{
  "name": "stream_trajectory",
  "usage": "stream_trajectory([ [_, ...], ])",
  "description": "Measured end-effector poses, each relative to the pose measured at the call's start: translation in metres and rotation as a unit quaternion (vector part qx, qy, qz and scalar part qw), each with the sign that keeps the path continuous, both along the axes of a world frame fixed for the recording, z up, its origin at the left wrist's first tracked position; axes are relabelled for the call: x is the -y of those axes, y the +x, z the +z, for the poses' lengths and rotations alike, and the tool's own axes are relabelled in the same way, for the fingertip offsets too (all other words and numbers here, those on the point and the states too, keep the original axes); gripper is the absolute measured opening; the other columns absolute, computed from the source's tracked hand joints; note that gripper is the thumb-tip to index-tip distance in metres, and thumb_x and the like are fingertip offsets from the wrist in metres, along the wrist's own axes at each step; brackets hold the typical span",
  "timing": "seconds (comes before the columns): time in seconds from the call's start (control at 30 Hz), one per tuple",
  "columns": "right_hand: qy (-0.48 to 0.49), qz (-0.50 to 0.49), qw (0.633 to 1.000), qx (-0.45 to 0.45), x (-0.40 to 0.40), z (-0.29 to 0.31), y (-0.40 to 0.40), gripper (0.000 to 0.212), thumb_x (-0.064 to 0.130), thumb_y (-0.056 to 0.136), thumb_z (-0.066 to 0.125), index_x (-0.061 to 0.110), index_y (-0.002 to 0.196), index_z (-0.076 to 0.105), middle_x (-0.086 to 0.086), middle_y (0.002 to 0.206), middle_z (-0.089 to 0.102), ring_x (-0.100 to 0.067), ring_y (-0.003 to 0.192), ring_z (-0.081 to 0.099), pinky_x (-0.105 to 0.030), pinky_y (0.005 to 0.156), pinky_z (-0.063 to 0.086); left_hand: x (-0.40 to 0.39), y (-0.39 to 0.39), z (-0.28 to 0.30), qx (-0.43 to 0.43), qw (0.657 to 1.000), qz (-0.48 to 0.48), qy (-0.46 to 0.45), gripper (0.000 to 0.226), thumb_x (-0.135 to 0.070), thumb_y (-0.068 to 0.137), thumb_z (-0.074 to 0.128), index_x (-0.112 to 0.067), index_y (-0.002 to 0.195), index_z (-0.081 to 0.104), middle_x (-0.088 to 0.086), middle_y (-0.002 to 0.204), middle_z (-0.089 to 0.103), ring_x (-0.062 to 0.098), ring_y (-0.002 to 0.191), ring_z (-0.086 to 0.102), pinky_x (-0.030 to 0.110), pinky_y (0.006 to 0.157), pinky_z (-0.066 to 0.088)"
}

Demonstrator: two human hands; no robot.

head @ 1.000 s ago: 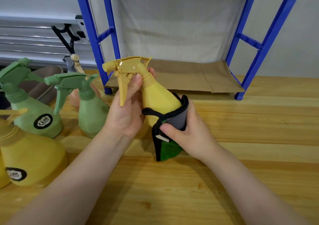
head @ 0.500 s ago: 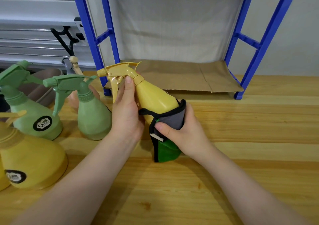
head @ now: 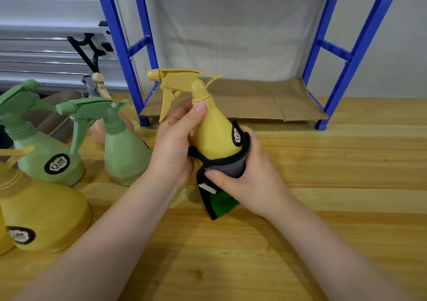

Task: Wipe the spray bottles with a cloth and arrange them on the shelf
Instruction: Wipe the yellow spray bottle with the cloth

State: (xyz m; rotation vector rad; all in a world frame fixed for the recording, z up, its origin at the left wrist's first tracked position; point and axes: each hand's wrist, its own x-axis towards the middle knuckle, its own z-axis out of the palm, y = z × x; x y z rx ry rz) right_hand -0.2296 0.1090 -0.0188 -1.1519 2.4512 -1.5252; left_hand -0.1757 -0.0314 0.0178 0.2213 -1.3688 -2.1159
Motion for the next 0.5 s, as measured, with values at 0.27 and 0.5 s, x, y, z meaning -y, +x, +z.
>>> stream_trajectory([
  [0.27,-0.013,0.036,0.999,-0.017,-0.004,0.014,0.004,0.071,0.064,0.067,0.068,0.035,0.127,0.044,0.017,0.119,0.057,0.001,0.111,0.054,-0.020,0.090,0.046,0.003,0.004,-0.001,0.024,0.994,-0.086,-0.066,0.035,-0.020,0.079,0.065,-0.002,0.110,0.066,0.010,0.099,0.067,0.020,0.090,0.064,0.029,0.080,0.054],
  [0.5,-0.024,0.023,0.999,-0.035,-0.009,0.026,0.009,0.067,0.062,0.066,0.062,0.029,0.123,0.051,0.014,0.109,0.065,-0.003,0.102,0.061,-0.029,0.085,0.052,-0.004,0.007,-0.007,0.023,0.970,-0.209,-0.119,0.051,-0.022,0.077,0.065,0.007,0.119,0.060,0.026,0.122,0.061,0.029,0.110,0.061,0.036,0.096,0.050],
])
